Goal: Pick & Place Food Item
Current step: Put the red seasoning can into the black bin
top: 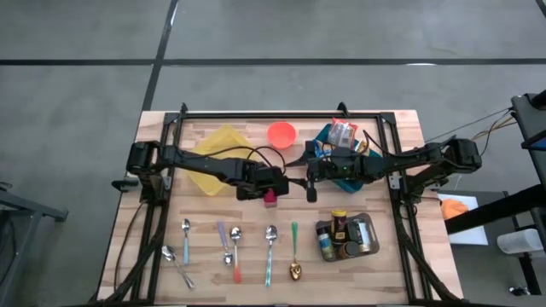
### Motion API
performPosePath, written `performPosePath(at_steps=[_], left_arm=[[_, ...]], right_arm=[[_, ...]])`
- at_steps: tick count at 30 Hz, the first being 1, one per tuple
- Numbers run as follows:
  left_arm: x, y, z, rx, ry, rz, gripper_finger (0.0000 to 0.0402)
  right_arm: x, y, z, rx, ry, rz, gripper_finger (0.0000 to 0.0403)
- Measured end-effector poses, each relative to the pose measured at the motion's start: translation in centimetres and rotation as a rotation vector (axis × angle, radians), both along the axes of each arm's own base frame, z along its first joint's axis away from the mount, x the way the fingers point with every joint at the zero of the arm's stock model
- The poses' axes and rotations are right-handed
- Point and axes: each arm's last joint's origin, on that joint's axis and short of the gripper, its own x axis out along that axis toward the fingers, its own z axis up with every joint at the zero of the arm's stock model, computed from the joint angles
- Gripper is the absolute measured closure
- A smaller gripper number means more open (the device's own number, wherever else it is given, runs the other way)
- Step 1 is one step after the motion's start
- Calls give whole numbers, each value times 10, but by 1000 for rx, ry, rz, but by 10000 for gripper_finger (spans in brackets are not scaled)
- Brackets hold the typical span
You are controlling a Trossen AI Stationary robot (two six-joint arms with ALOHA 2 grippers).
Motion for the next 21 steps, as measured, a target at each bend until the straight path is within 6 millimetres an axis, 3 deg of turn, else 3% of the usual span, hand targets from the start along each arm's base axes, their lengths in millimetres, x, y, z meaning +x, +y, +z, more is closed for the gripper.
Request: performPosePath(at_steps=[11,21], left_arm=[[1,-1,15,51,-23,-129,88],[-19,-7,40,87,10,-167,88]], right_arm=[[0,0,0,1,-4,2,207],[0,0,2,0,-13,1,207]])
